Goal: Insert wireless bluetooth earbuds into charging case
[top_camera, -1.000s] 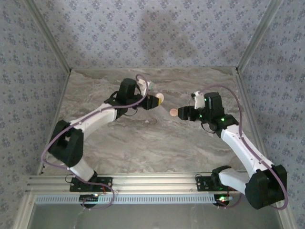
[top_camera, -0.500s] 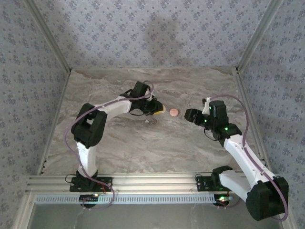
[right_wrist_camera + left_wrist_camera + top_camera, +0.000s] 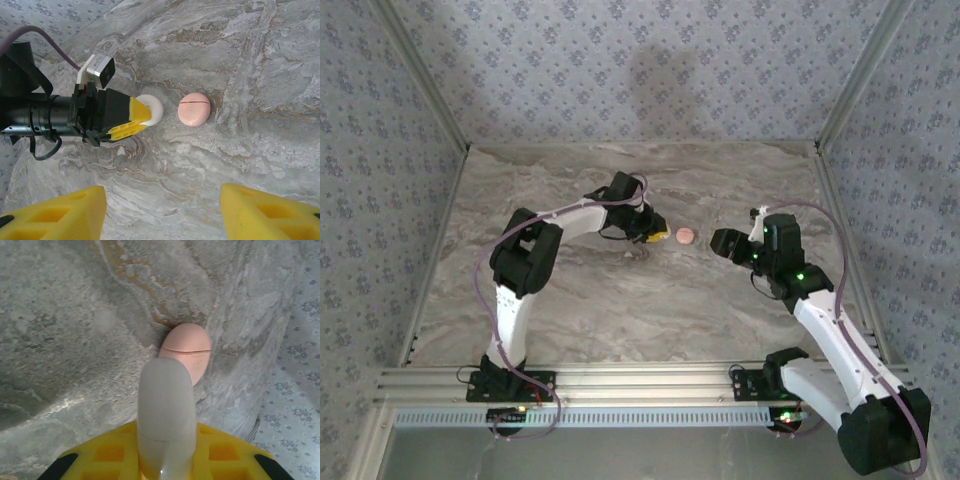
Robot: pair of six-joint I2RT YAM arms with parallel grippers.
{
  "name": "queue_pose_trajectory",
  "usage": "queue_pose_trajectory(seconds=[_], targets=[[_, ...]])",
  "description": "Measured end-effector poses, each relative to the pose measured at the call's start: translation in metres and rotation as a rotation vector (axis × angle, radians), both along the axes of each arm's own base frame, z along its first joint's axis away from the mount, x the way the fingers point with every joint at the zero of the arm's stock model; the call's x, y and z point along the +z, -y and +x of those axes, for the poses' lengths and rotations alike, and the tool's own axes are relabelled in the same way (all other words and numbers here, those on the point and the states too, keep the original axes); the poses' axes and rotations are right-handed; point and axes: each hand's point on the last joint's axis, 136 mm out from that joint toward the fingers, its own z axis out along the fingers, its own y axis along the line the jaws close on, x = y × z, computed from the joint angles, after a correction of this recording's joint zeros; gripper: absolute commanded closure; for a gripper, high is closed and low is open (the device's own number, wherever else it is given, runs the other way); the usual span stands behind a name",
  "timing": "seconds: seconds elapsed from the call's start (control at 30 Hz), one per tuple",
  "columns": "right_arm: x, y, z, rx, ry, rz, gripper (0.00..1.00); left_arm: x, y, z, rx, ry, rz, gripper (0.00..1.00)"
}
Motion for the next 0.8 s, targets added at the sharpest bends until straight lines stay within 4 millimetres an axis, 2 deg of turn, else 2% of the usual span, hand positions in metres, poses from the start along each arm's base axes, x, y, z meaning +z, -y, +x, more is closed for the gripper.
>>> queue_pose_trajectory(seconds=[0.4,0.63,0.73,0.8], targets=[[-0.007,0.003,-0.002,-0.01,-0.031,-0.013,0.37,-0.016,-0.018,-0.001,0.024,-0.074,0.05,0.62],[-0.008,0.005,-0.001,-0.019,-0.028,-0.023,0.35,-0.025,-0.039,-0.001,0.042,-0.089,0.125,0.54],[-0.008,0.01,0.001,-0.032,-0.016,-0.05,0.34,-0.016,-0.053,0.0,0.05,-0.061,0.171,0.48],[-0.009,0.017,0.004,-0.042,0.002,-0.088,0.32,0.004,-0.067,0.005,0.067,0.0,0.204,0.44]])
